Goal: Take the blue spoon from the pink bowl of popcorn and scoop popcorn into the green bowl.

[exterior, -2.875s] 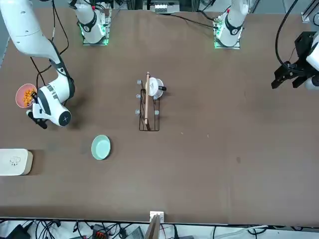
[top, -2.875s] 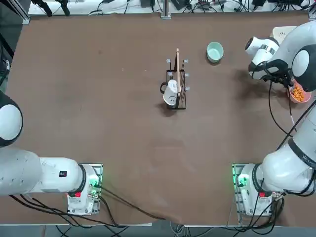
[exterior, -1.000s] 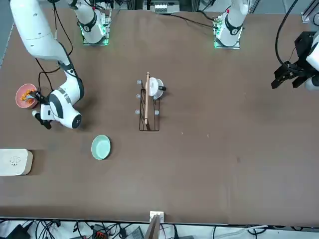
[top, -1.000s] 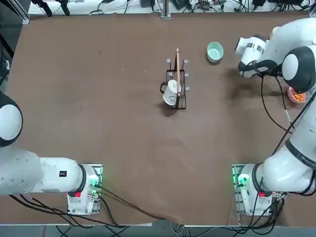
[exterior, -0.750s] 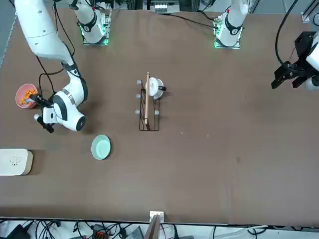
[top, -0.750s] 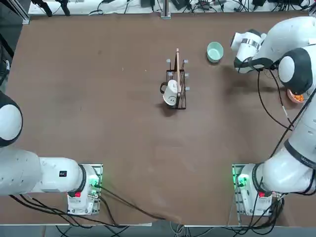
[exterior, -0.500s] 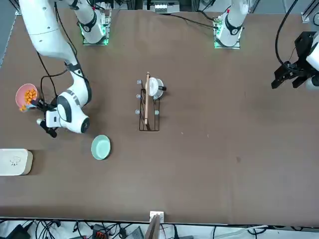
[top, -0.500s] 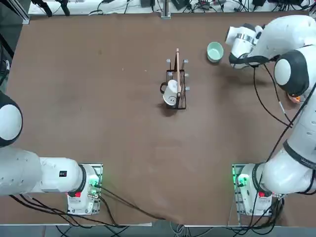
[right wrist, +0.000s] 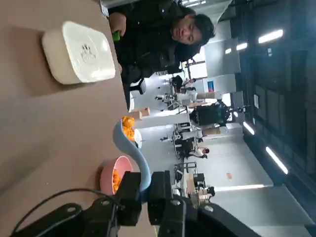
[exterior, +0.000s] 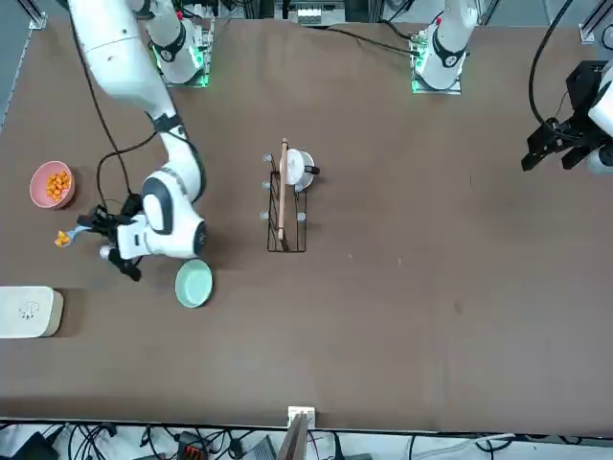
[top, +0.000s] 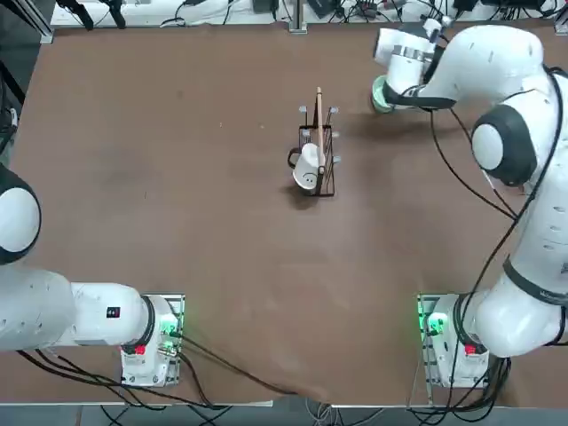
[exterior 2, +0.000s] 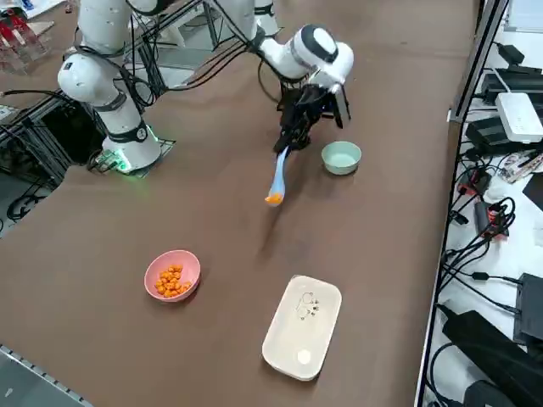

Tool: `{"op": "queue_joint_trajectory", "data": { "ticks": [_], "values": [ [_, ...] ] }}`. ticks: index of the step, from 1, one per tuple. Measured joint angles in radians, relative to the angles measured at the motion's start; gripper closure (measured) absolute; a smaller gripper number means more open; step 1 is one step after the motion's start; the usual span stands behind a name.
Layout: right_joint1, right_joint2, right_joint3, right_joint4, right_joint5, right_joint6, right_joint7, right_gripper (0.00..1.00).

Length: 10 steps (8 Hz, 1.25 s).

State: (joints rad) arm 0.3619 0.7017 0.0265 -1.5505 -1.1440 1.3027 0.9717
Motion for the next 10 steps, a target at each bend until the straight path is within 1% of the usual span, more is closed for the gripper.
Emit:
{"op": "queue_joint_trajectory", "data": {
  "ticks": [2,5,7,10],
  "values": [
    [0.077,0.060,0.000,0.121,0.000,-0.086,-0.058,0.89],
    [0.177,0.131,0.002,0.273,0.005,-0.144,-0.074,0.89],
    [0.237,0.179,0.004,0.379,0.018,-0.157,-0.078,0.89],
    [0.323,0.210,0.006,0.449,0.032,-0.138,-0.079,0.89]
  ]
}}
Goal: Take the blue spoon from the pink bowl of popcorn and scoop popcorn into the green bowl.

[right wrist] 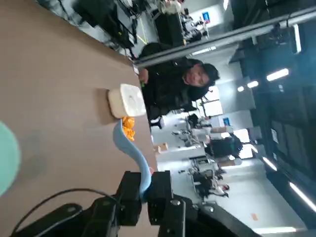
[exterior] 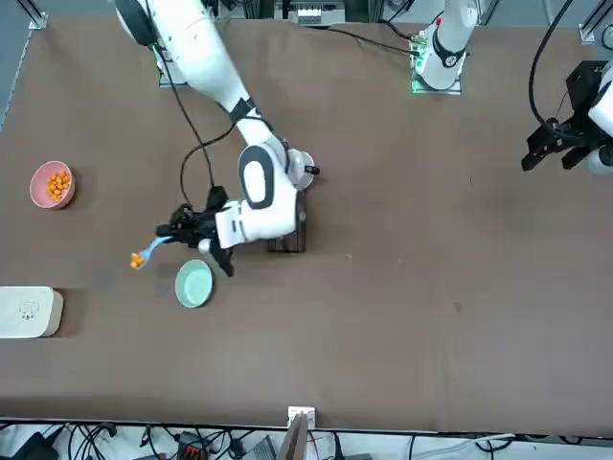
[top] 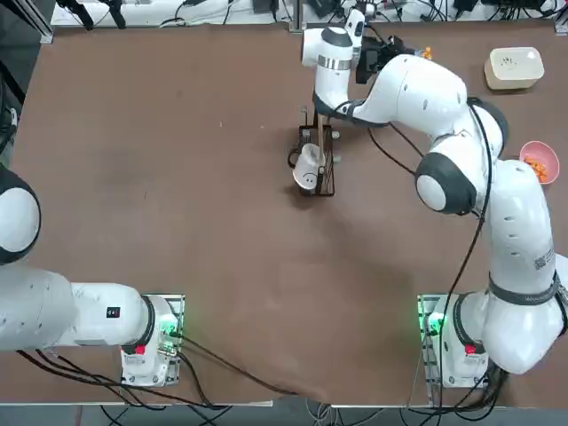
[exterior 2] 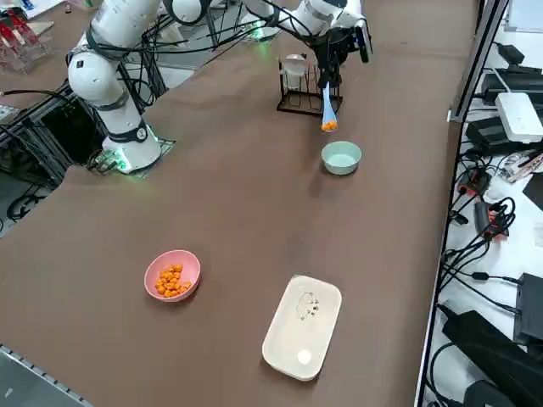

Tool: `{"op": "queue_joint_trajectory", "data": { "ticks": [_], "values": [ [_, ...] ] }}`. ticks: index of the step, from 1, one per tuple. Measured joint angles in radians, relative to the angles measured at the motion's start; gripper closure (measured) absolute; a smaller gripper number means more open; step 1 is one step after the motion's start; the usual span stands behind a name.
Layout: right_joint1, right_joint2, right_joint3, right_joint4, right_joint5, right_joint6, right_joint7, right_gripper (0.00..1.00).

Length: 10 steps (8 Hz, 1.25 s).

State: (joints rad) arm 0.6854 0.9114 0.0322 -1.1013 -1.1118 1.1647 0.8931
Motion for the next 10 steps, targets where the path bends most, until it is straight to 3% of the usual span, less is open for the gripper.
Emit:
{"op": "queue_joint_trajectory", "data": {
  "ticks": [5,10],
  "values": [
    [0.000,0.016,0.005,0.023,0.103,0.162,0.000,0.89],
    [-0.078,0.005,0.005,0.059,0.388,0.281,0.000,0.89]
  ]
}}
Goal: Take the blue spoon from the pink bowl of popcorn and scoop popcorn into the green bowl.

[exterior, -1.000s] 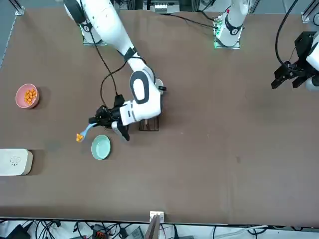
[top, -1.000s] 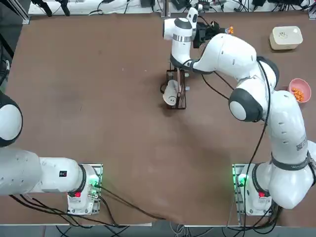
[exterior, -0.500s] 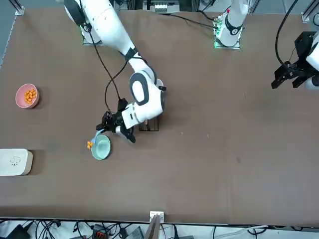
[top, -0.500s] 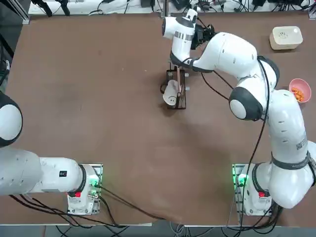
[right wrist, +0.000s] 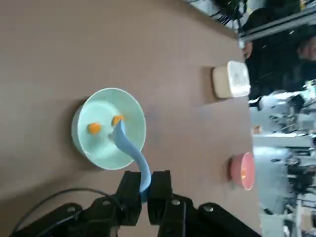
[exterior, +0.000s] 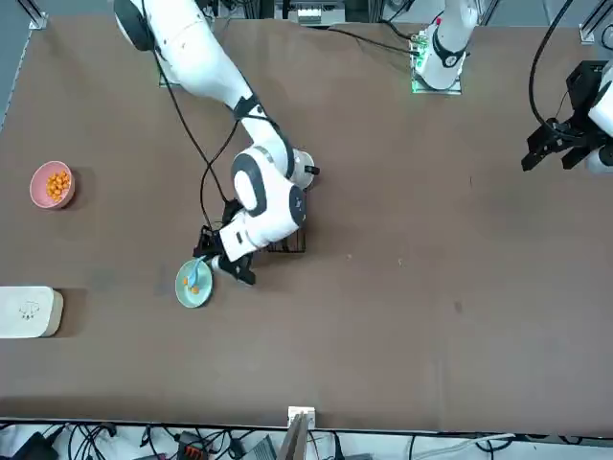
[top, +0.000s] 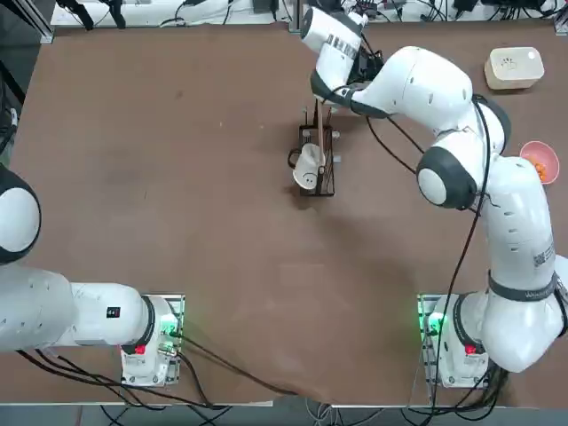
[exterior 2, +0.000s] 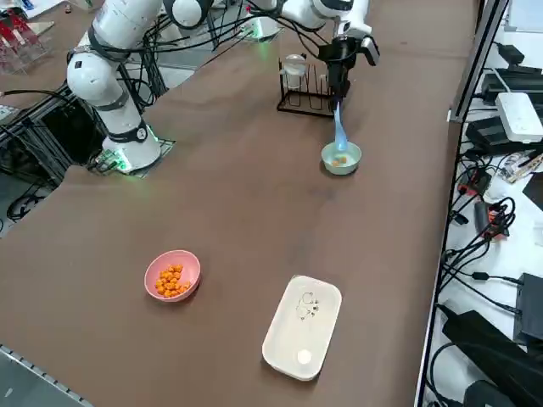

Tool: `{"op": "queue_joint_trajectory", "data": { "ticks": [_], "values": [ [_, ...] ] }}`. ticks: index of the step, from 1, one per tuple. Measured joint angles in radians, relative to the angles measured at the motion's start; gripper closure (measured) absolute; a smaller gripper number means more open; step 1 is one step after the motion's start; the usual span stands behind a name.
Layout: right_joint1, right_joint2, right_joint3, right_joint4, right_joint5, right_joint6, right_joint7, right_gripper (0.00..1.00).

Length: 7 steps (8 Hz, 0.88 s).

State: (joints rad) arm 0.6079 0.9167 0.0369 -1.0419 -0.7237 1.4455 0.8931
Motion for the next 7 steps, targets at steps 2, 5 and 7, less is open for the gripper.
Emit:
{"op": "queue_joint_trajectory", "data": {
  "ticks": [2,5,7],
  "values": [
    [-0.034,-0.032,0.000,0.010,0.095,0.014,-0.008,0.89],
    [-0.085,-0.093,-0.001,0.012,0.169,0.014,-0.073,0.89],
    [-0.122,-0.111,-0.008,0.012,0.169,-0.062,-0.075,0.89]
  ]
}}
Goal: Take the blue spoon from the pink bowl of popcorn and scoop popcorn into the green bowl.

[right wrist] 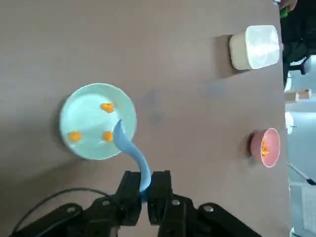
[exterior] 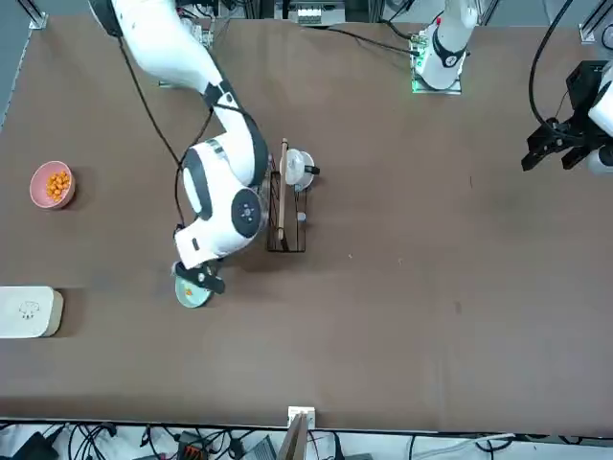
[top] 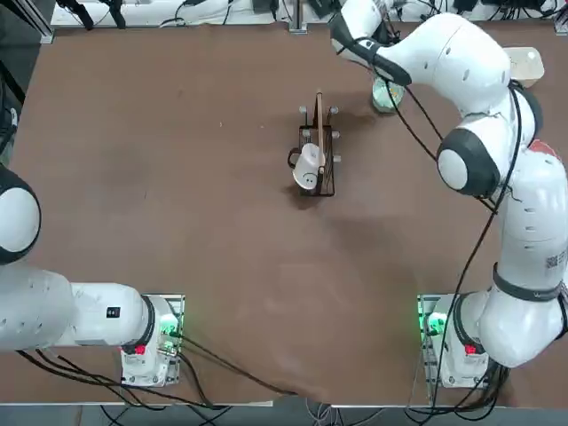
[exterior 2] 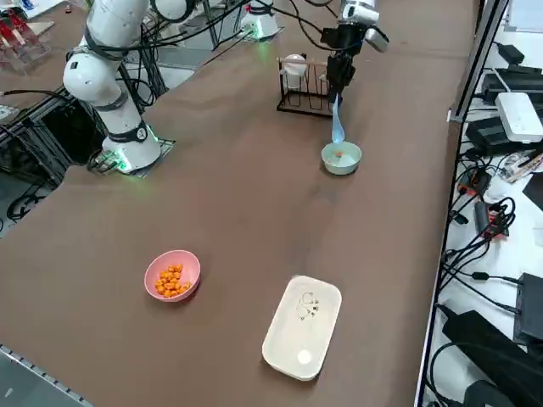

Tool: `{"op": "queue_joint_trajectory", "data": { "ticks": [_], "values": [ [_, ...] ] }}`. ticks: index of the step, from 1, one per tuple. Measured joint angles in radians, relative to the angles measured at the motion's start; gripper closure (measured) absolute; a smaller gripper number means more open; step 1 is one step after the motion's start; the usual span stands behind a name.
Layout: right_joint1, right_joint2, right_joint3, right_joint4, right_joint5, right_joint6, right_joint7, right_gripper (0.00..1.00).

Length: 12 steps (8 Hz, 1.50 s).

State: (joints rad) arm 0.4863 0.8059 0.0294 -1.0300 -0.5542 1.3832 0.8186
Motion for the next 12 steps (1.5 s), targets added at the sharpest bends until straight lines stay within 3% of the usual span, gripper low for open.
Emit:
{"op": "queue_joint_trajectory", "data": {
  "ticks": [1,3,5,7,9,12],
  "values": [
    [-0.024,-0.006,-0.019,-0.003,-0.010,-0.086,0.000,0.89],
    [-0.064,-0.005,-0.095,-0.065,-0.060,-0.179,-0.036,0.89],
    [-0.095,0.005,-0.193,-0.203,-0.092,-0.183,-0.044,0.89],
    [-0.169,0.012,-0.227,-0.339,-0.171,-0.143,-0.045,0.89],
    [-0.231,-0.053,-0.244,-0.516,-0.260,0.004,-0.044,0.89],
    [-0.367,-0.269,-0.266,-0.838,-0.333,0.280,-0.015,0.89]
  ]
}}
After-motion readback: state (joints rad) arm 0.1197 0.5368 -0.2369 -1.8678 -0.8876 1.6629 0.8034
